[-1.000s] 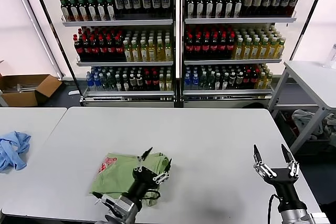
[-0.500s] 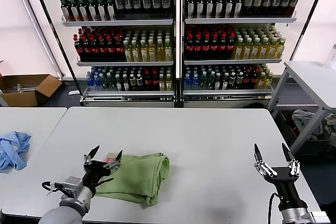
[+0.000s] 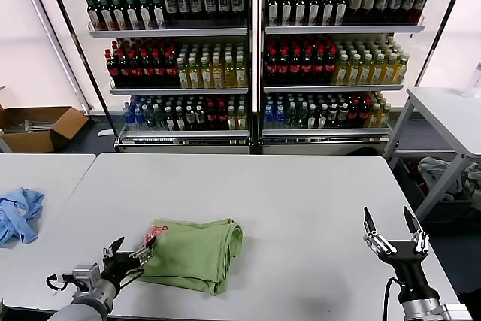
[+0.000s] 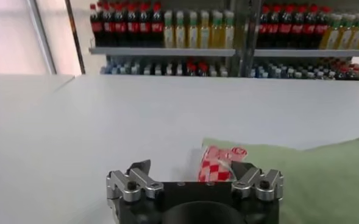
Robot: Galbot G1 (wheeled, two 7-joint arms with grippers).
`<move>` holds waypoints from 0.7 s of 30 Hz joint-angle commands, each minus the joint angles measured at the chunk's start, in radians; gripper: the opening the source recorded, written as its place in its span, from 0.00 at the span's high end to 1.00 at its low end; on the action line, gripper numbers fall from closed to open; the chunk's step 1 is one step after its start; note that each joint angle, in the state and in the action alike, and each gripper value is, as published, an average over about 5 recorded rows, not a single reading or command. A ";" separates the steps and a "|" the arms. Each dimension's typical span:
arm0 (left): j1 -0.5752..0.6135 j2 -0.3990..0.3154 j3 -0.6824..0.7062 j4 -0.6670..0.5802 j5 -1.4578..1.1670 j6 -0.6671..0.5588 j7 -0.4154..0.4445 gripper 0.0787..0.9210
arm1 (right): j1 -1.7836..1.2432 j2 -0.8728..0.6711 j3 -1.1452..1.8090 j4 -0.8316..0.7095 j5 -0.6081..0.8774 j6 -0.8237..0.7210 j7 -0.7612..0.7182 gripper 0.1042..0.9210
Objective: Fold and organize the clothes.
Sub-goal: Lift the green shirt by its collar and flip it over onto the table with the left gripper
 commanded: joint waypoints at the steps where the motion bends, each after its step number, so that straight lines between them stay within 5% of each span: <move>1: 0.012 -0.018 -0.009 0.038 -0.074 0.008 0.046 0.12 | 0.006 0.001 -0.004 -0.003 -0.001 0.000 -0.001 0.12; 21: -0.018 -0.015 0.039 0.079 -0.060 -0.083 0.149 0.13 | 0.011 0.001 -0.007 -0.009 -0.004 0.000 -0.002 0.12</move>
